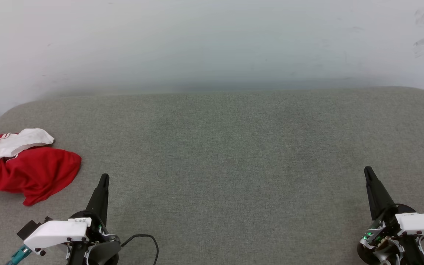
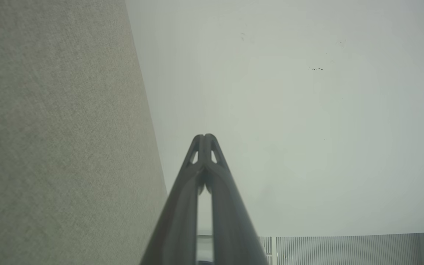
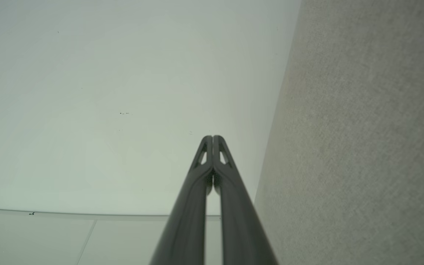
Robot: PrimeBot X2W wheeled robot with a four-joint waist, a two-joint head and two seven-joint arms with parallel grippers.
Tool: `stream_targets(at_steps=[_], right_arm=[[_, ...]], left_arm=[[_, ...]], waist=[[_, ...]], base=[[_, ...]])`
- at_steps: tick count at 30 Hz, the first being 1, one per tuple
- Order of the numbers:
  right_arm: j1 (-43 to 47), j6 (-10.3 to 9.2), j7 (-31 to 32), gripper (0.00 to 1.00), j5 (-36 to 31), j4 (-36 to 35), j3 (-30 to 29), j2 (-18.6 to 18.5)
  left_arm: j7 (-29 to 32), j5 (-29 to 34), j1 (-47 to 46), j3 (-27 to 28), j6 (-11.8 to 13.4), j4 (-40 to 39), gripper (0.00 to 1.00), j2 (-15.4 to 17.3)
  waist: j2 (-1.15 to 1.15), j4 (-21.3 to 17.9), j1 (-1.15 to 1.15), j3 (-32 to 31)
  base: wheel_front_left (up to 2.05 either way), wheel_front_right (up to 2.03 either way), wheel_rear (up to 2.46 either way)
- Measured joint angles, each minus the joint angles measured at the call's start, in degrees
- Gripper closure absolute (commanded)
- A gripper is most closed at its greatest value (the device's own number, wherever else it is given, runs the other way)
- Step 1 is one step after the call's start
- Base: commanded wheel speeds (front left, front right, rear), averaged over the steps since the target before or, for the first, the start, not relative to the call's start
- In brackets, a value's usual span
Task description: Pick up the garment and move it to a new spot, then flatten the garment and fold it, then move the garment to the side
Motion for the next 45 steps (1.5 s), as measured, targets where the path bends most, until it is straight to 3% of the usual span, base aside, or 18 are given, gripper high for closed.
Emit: stream_targets(at_steps=[29,30,38,45], right_arm=[[0.00,-0.01,0.01,1.00,0.00,0.00,-0.02,0.01],[0.09,0.00,0.00,0.00,0.01,0.18,-0.01,0.01],[2.55,-0.02,-1.10,0.00,-0.57,2.16,0.12,0.12],[2.58,-0.02,-3.12,0.00,-6.60,0.77,-0.38,0.13]], left_arm=[[0.00,0.00,0.00,0.01,0.00,0.00,1.00,-0.01],[-0.01,0.00,0.07,-0.03,0.01,0.18,0.00,-0.01],[-1.23,0.82,2.39,-0.40,0.08,1.81,0.00,-0.30],[-3.15,8.33,2.39,-0.08,0.94,-0.22,0.00,-0.29]], waist=[[0.00,0.00,0.00,0.00],[0.00,0.00,0.00,0.00],[0.00,0.00,0.00,0.03],[0.00,0.01,0.00,0.11]], base=[[0.00,0.00,0.00],[0.00,0.00,0.00],[0.00,0.00,0.00],[0.00,0.00,0.00]])
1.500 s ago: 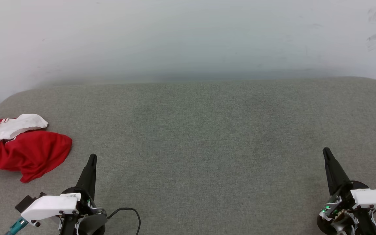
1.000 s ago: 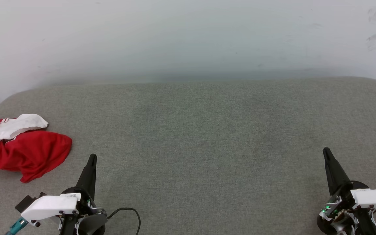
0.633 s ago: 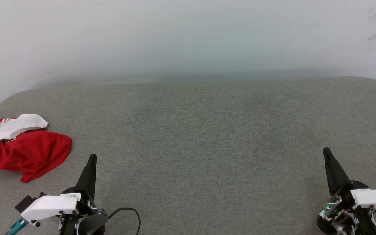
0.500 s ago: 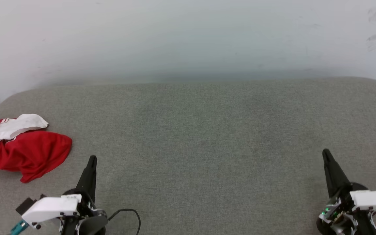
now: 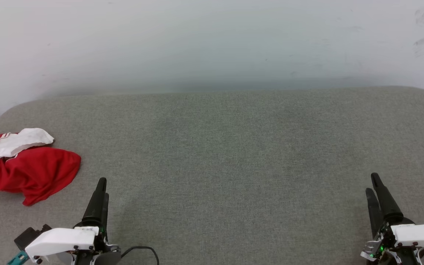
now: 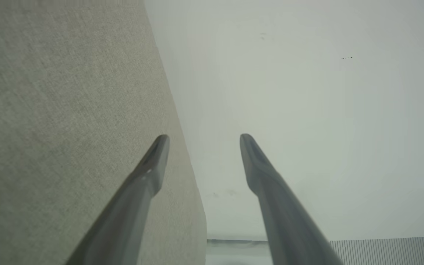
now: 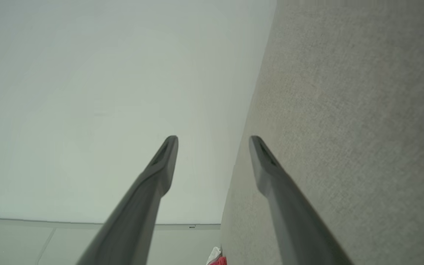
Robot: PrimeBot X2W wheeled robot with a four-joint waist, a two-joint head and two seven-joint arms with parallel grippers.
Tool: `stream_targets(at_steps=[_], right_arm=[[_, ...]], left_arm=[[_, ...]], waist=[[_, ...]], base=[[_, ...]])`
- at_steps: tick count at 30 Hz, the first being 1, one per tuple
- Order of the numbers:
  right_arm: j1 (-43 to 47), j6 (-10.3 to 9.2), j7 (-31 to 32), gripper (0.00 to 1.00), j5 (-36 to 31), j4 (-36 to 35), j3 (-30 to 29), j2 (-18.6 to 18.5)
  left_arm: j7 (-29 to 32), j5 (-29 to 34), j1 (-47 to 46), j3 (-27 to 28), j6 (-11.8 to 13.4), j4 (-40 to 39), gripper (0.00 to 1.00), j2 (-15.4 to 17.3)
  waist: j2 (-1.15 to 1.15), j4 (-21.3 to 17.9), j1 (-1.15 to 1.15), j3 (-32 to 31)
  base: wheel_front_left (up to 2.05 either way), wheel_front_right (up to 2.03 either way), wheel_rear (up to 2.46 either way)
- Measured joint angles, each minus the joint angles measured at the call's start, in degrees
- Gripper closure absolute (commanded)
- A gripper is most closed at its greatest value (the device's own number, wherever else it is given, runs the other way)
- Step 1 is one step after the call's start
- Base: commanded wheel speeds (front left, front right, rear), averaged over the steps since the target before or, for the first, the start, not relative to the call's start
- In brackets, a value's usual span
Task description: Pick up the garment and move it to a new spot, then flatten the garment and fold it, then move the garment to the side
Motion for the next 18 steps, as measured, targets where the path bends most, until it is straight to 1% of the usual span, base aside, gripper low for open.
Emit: stream_targets(at_steps=[8,18], right_arm=[[0.61,0.00,-2.02,0.00,-10.21,-3.32,-0.23,0.03],[1.38,0.00,-4.34,0.00,-22.80,-6.56,0.33,0.03]], left_arm=[[-2.01,10.93,0.01,-1.14,2.90,-3.32,0.00,0.00],[-4.27,23.64,0.81,-3.69,5.70,-5.27,0.00,0.03]], waist=[[0.00,0.04,0.00,0.09],[0.00,0.04,0.00,0.11]], base=[[0.00,0.00,0.00],[0.00,0.00,0.00]])
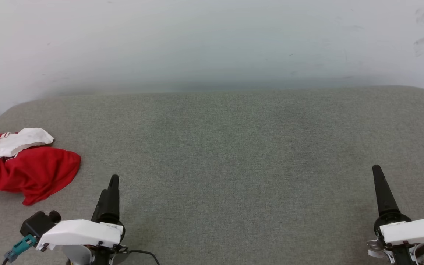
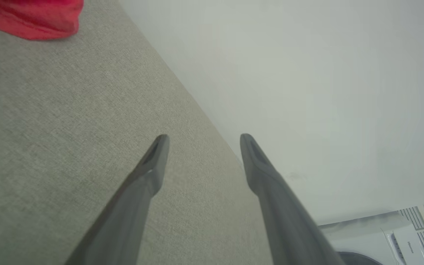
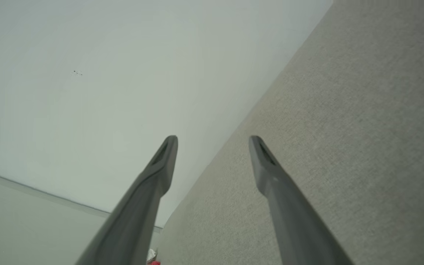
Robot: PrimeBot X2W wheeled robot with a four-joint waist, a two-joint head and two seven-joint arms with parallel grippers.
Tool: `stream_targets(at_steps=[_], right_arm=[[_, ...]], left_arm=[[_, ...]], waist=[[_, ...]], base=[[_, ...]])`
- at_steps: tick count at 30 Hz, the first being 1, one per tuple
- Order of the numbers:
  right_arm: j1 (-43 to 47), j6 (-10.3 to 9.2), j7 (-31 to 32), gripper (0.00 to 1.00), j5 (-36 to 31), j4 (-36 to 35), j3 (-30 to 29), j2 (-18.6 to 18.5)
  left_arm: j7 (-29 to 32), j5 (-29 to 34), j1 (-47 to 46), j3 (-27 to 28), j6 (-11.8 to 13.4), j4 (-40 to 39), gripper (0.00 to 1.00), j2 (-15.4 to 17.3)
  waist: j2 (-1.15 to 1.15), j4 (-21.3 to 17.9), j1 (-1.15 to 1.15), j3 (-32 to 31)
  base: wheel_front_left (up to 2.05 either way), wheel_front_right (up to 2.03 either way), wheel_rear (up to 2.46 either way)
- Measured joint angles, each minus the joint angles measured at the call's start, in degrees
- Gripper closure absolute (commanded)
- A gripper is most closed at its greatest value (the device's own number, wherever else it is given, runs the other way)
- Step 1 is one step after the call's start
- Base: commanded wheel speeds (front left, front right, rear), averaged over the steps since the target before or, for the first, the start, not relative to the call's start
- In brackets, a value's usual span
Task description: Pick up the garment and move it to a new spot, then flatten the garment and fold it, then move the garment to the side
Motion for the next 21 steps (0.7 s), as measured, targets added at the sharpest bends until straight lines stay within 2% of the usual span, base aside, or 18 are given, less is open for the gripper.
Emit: stream_targets(at_steps=[7,21], right_arm=[[0.88,0.00,-1.42,0.00,-8.48,-1.71,0.90,0.00],[2.07,0.00,-4.16,0.00,-20.96,-3.18,1.72,-0.01]], left_arm=[[-1.52,7.50,0.18,-1.74,2.08,-0.88,0.00,0.54],[-4.15,19.28,0.32,-6.25,6.42,-1.70,0.00,2.85]], waist=[[0.00,0.01,0.00,0.03],[0.00,0.11,0.00,0.11]], base=[[0.00,0.00,0.00],[0.00,0.00,0.00]])
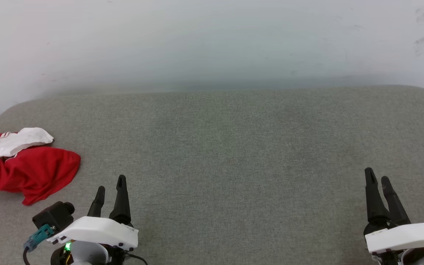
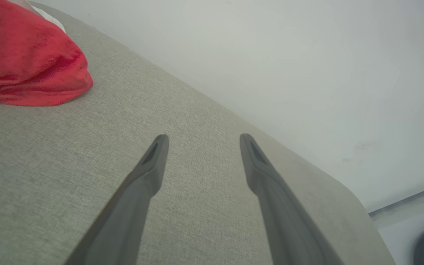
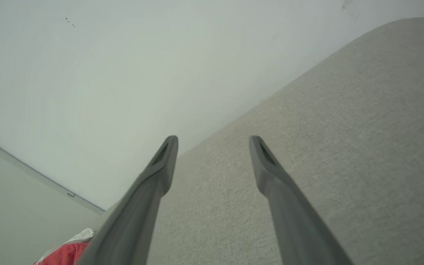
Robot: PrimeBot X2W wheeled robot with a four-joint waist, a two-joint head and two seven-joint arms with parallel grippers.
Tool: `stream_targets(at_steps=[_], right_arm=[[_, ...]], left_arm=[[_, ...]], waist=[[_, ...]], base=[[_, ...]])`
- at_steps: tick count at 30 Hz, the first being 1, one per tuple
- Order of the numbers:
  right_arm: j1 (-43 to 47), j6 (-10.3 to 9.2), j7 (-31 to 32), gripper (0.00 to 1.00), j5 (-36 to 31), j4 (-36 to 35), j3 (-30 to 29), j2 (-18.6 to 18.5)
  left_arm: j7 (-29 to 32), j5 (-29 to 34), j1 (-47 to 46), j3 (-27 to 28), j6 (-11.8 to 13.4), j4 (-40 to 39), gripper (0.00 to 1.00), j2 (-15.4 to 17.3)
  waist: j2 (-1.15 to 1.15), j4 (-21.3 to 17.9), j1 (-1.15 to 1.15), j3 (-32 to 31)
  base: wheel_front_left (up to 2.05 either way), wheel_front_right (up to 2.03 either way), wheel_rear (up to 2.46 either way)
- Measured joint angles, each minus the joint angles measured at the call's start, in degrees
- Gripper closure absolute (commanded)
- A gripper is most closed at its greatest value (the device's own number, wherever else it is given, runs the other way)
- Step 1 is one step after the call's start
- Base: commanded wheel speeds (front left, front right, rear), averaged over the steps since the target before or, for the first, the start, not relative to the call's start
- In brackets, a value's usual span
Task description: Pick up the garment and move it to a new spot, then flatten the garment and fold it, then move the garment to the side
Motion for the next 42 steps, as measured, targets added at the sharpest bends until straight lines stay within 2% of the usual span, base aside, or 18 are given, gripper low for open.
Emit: stream_targets(at_steps=[16,34,42], right_arm=[[1.18,0.01,-2.60,0.00,-11.79,-1.35,0.99,0.00],[2.32,0.01,-5.17,0.00,-22.06,-2.23,1.08,0.00],[2.82,0.01,-6.20,0.00,-25.54,-2.88,1.24,0.00]], left_arm=[[-2.75,9.90,0.57,-4.39,2.92,-2.09,0.00,1.80],[-5.26,19.96,2.06,-6.72,3.52,-3.64,0.00,2.21],[-6.27,23.63,2.50,-6.58,2.88,-4.04,0.00,1.57]], waist=[[0.00,0.06,0.00,0.06],[0.00,0.17,0.00,-0.07],[0.00,0.26,0.00,-0.03]], base=[[0.00,0.00,0.00],[0.00,0.00,0.00],[0.00,0.00,0.00]])
